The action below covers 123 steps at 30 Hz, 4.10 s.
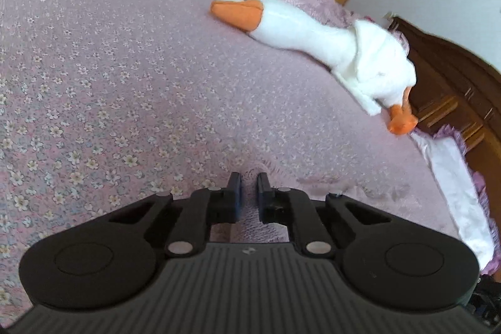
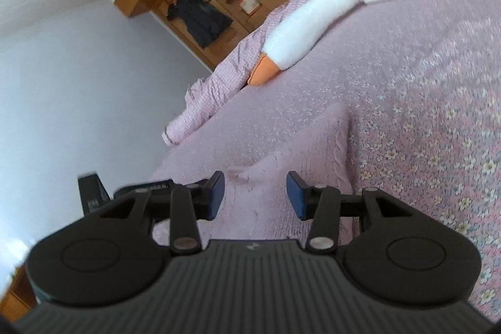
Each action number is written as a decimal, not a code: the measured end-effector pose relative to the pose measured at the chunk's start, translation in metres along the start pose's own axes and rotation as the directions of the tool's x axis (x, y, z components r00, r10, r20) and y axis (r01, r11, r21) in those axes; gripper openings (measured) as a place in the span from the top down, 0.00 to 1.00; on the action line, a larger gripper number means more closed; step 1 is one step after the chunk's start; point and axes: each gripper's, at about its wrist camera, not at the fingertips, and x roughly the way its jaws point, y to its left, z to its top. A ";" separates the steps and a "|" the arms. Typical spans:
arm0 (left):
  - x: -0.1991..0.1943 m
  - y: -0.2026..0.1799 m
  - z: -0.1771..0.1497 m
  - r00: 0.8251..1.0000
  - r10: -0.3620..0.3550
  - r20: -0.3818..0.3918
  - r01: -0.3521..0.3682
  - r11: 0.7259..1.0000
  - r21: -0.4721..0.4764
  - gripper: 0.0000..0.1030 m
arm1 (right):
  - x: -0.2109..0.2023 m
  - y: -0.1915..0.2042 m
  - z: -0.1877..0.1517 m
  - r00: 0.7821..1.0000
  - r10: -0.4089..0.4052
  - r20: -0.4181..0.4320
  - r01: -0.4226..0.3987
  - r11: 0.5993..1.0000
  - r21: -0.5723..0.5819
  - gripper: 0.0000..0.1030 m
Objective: Fold small clothes
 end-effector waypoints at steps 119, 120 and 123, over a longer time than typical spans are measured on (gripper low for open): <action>-0.107 -0.056 -0.177 0.968 -0.086 0.235 -0.044 0.867 0.496 0.00 | -0.056 0.057 -0.095 0.947 -0.123 0.297 0.283 0.755 -0.592 0.00; -0.107 -0.056 -0.177 0.968 -0.085 0.235 -0.044 0.867 0.497 0.00 | -0.055 0.057 -0.095 0.947 -0.123 0.296 0.283 0.755 -0.591 0.00; -0.107 -0.055 -0.177 0.968 -0.086 0.234 -0.043 0.867 0.497 0.00 | -0.056 0.057 -0.094 0.947 -0.123 0.296 0.283 0.754 -0.593 0.00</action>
